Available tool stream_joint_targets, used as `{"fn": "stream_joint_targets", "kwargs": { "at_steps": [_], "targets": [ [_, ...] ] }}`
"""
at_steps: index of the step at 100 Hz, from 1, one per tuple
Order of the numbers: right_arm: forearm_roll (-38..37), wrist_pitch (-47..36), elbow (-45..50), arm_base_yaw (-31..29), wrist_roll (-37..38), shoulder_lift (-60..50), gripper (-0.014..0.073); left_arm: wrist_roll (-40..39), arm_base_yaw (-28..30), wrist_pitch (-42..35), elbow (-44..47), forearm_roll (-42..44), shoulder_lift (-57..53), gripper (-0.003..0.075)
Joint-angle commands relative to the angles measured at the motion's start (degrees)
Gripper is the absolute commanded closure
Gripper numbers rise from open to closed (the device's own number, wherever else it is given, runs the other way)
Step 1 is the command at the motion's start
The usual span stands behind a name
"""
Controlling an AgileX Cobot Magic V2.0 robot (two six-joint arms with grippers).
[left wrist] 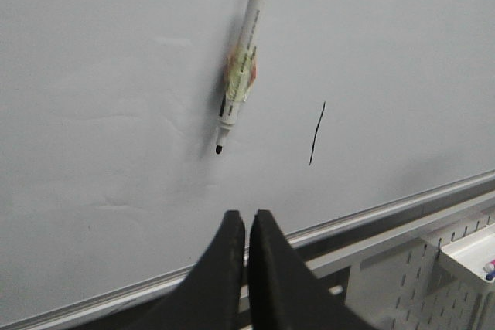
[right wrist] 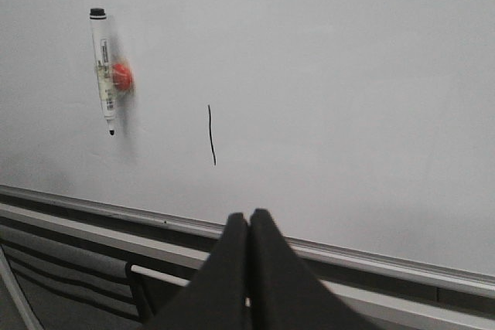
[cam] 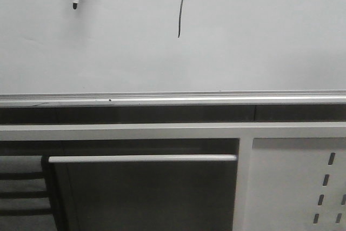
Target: Write number 1 on whiteboard
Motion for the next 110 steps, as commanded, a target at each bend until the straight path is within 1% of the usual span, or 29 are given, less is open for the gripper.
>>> {"fn": "stream_joint_targets", "kwargs": {
  "at_steps": [1,20,101,106,110],
  "targets": [
    [1.47,-3.6,-0.84,-0.29,0.0,-0.14,0.0657,-0.43,0.11,-0.44,-1.54,-0.12,-0.43,0.0741],
    [1.59,-3.2,0.55,-0.29,0.0,-0.14,0.0657,-0.5,0.11,-0.59,-1.43,-2.34,-0.53,0.0741],
    [1.59,-3.2,1.0,-0.29,0.0,-0.14,0.0657,-0.5,0.11,-0.59,-1.31,-2.34,-0.53,0.0741],
    [1.59,-3.2,1.0,-0.29,0.0,-0.14,0.0657,-0.91,0.11,-0.59,-1.31,0.92,-0.53,0.0741],
    [1.59,-3.2,1.0,-0.29,0.0,-0.14,0.0657,-4.89,0.33,-0.59,-1.06,7.35,-0.53,0.0741]
  ]
}}
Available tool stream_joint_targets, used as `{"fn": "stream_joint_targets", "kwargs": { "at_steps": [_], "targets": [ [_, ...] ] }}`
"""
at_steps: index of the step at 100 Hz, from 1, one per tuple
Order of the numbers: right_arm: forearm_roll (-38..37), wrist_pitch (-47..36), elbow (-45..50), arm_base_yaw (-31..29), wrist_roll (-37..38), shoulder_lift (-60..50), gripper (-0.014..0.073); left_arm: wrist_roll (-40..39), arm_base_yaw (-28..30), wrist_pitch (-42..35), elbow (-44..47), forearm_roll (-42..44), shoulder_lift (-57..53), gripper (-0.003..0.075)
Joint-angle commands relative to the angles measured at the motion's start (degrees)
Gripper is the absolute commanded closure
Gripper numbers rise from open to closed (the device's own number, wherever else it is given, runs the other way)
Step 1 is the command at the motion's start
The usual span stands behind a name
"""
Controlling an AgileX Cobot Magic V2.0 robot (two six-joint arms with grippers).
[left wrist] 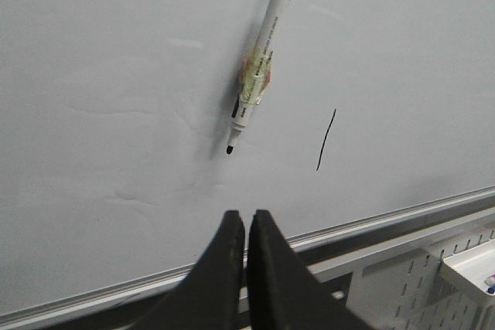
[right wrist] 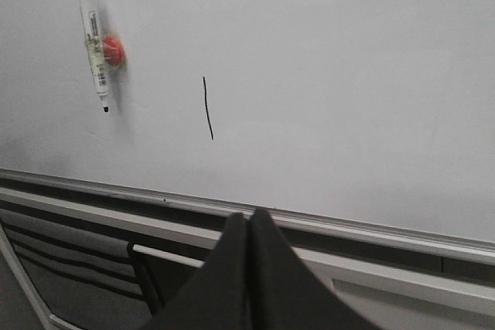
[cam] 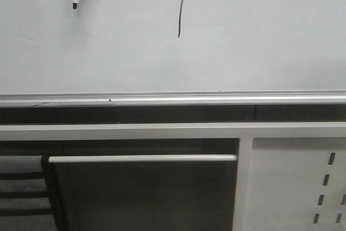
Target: Write number 1 on whiteboard
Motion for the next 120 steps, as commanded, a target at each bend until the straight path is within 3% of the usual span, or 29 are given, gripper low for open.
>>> {"fn": "stream_joint_targets", "kwargs": {
  "at_steps": [1,19,28,40,83,120],
  "targets": [
    [0.76,-3.43,-1.37,-0.29,-0.1,-0.02,0.0657,-5.47,0.48,0.68,-1.57,10.79,0.58,0.0741],
    [0.76,-3.43,-1.37,-0.29,-0.1,-0.02,0.0657,-51.62,7.84,0.04,1.14,54.79,0.7,0.0741],
    [0.76,-3.43,-1.37,-0.29,-0.1,-0.02,0.0657,-64.27,13.88,2.75,1.76,65.94,0.7,0.0741],
    [0.76,-3.43,-1.37,-0.29,-0.1,-0.02,0.0657,-74.37,22.0,6.24,2.16,76.97,-0.94,0.0741],
    [0.76,-3.43,-1.37,-0.29,-0.1,-0.02,0.0657,-77.42,35.43,4.7,12.14,79.04,-10.4,0.0741],
    [0.76,-3.77,-1.37,-0.29,-0.1,-0.02,0.0657,-78.88,36.18,6.89,12.46,80.05,-10.3,0.0741]
  ]
}}
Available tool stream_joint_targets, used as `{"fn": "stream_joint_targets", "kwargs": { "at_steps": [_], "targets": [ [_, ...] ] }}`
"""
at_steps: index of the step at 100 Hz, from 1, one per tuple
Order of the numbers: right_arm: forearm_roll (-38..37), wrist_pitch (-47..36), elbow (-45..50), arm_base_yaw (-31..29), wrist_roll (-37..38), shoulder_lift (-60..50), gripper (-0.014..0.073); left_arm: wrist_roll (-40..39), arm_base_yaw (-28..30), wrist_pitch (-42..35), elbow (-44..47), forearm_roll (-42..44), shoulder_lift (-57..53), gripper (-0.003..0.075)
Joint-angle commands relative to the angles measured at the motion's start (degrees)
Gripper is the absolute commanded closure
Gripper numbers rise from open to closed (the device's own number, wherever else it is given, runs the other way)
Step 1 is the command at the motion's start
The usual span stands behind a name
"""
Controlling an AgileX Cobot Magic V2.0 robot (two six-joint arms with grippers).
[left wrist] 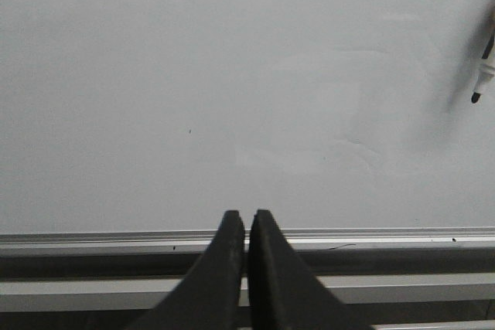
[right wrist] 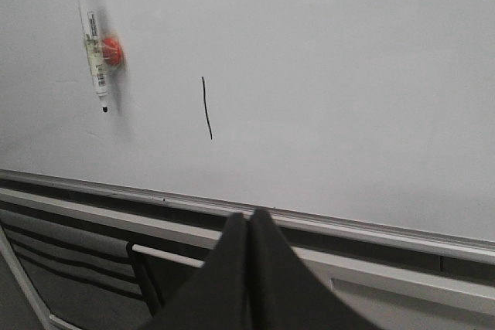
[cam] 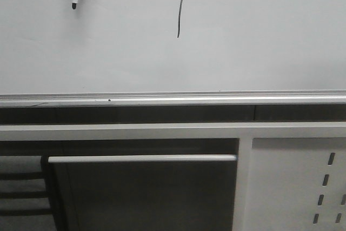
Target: Write number 1 on whiteboard
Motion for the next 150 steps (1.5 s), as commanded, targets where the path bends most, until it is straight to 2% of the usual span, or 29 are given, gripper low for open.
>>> {"fn": "stream_joint_targets", "kwargs": {
  "at_steps": [1,65,72,77,87,91,115,121,125,136,150],
  "targets": [
    [0.76,-3.77,-1.4,-0.29,-0.1,-0.02,0.0657,-0.82,0.23,-3.9,2.34,0.06,-1.23,0.0741],
    [0.55,-4.01,-1.23,-0.29,-0.1,-0.02,0.0657,-0.82,0.23,-3.9,2.34,0.06,-1.23,0.0741],
    [-3.97,-3.97,-0.95,-0.29,-0.1,-0.02,0.0657,-0.82,0.23,-3.9,2.34,0.06,-1.23,0.0741],
    [-10.7,-4.4,-0.48,-0.35,1.61,-0.02,0.0657,-0.82,0.23,-3.9,2.34,0.06,-1.23,0.0741],
    [-24.83,-10.0,1.8,-2.8,16.46,0.21,0.0657,-0.82,0.23,-3.9,2.34,0.06,-1.23,0.0741],
    [-28.18,-11.18,2.99,-4.2,19.29,0.21,0.0657,-0.82,0.23,-3.9,2.34,0.06,-1.23,0.0741],
    [-33.12,-16.48,11.79,-14.9,24.88,-0.32,0.0657,-0.82,0.23,-3.9,2.34,0.06,-1.23,0.0741],
    [-33.36,-18.29,13.98,-15.86,25.02,-0.92,0.0657,-0.82,0.23,-3.9,2.34,0.06,-1.23,0.0741],
    [-33.85,-15.39,13.76,-16.14,25.14,-0.92,0.0657,-0.82,0.23,-3.9,2.34,0.06,-1.23,0.0741],
    [-37.34,-14.21,13.87,-16.26,25.14,-0.92,0.0657,-0.82,0.23,-3.9,2.34,0.06,-1.23,0.0741],
    [-37.33,-11.52,13.87,-16.26,25.14,-0.92,0.0657,-0.82,0.23,-3.9,2.34,0.06,-1.23,0.0741]
  ]
}}
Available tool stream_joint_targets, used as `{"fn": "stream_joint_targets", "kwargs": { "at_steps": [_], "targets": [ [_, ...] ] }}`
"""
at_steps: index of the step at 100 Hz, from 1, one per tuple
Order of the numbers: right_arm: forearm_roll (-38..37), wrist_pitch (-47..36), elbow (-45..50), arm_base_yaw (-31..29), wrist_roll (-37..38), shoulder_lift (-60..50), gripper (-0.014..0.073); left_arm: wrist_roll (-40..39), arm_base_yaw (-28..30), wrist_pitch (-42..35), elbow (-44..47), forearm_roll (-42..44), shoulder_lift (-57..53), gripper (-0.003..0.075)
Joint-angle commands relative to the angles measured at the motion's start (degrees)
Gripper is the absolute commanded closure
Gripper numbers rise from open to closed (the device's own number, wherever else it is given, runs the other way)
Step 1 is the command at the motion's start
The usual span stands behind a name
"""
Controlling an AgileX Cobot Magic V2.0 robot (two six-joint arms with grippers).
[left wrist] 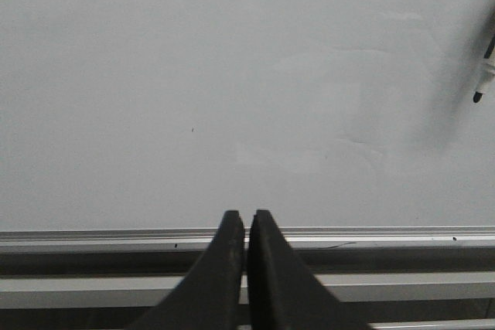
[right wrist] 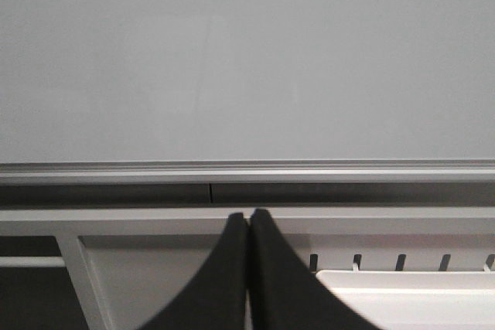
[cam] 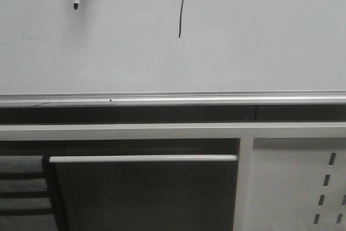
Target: Write number 1 on whiteboard
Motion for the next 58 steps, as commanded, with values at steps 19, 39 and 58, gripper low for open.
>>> {"fn": "stream_joint_targets", "kwargs": {
  "at_steps": [19,39,58],
  "targets": [
    [-1.42,-3.29,1.51,-0.32,0.21,-0.92,0.0657,-0.61,0.23,-4.12,2.34,0.02,-1.23,0.0741],
    [-1.42,-3.29,1.51,-0.32,0.21,-0.92,0.0657,-0.61,0.23,-4.12,2.34,0.02,-1.23,0.0741],
    [-1.42,-3.29,1.51,-0.32,0.21,-0.92,0.0657,-0.61,0.23,-4.12,2.34,0.02,-1.23,0.0741]
  ]
}}
